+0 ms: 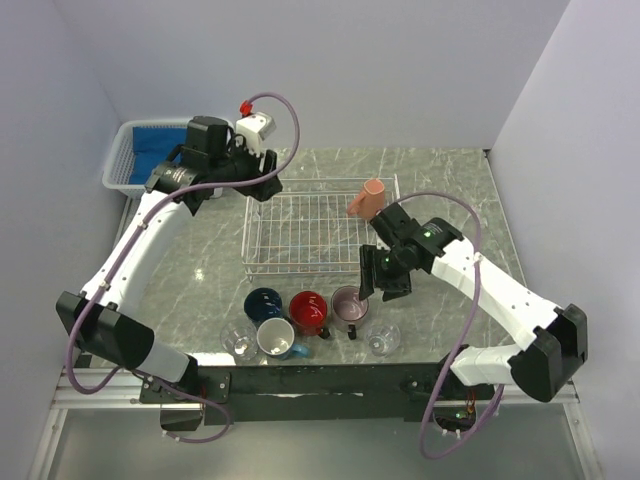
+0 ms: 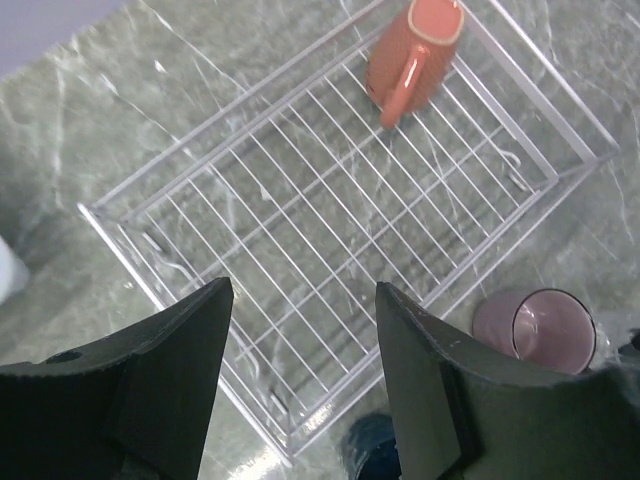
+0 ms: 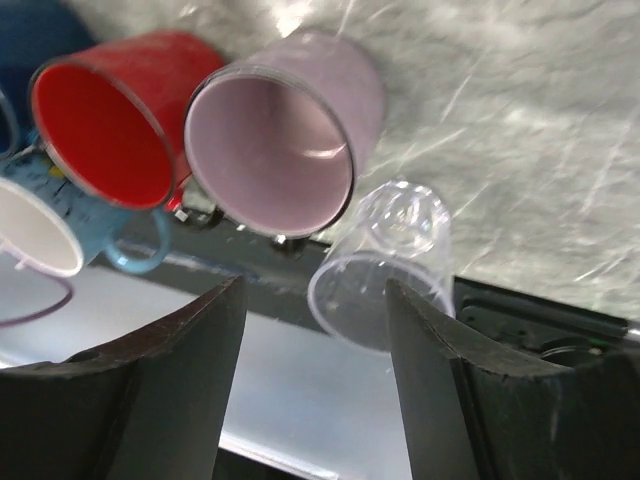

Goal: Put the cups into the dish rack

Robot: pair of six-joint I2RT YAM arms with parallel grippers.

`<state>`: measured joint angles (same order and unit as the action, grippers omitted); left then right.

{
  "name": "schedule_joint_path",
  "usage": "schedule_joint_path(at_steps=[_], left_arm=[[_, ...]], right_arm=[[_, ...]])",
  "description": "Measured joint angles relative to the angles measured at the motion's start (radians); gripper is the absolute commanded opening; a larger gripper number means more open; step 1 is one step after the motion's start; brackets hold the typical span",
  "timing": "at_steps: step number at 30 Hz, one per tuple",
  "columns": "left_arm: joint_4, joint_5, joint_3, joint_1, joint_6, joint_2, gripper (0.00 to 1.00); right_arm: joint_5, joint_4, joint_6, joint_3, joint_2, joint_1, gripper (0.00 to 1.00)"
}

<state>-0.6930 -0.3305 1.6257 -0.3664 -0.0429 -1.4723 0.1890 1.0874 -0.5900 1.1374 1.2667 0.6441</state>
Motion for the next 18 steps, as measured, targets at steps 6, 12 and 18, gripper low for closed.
schedule_joint_path(at_steps=[6,12,18], left_arm=[[-0.004,-0.035,-0.036,0.008,0.053,0.003,0.65],[-0.005,-0.070,-0.036,0.008,0.078,0.011,0.65],[-0.008,-0.093,-0.034,0.008,0.091,0.011,0.66]], right_arm=[[-0.063,-0.004,0.028,0.012,0.060,0.004,0.62],[-0.085,-0.049,0.036,-0.008,0.090,0.016,0.59],[-0.100,-0.093,0.038,-0.064,0.119,0.030,0.57]])
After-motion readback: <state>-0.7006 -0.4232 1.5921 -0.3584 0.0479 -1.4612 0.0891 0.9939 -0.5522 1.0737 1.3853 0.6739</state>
